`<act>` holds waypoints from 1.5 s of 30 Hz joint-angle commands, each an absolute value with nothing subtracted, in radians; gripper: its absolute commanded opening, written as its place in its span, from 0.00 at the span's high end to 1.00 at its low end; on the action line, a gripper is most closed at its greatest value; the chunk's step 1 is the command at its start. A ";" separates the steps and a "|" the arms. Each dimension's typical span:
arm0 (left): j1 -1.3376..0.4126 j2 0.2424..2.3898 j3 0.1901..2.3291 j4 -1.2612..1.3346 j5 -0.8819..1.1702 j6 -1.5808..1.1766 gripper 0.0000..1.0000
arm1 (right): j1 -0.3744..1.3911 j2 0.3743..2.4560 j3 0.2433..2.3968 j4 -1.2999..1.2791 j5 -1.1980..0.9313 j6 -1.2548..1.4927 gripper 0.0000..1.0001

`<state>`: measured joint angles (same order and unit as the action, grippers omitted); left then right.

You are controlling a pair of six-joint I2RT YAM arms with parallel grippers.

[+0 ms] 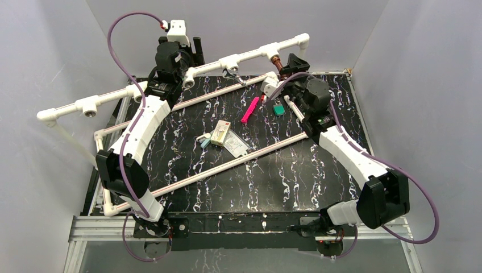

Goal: Install the water faucets

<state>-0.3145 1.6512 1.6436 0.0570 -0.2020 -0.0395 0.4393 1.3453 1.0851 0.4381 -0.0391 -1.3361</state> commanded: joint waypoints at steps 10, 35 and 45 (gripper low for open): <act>-0.330 1.671 1.548 -0.173 -0.180 -0.015 0.24 | 0.446 1.367 1.154 0.487 0.059 -1.225 0.91; -0.330 1.657 1.535 -0.173 -0.172 -0.018 0.24 | 0.449 1.303 1.201 0.447 0.110 0.002 0.99; -0.330 1.657 1.538 -0.174 -0.170 -0.018 0.24 | 0.449 1.260 1.188 0.445 0.170 0.595 0.99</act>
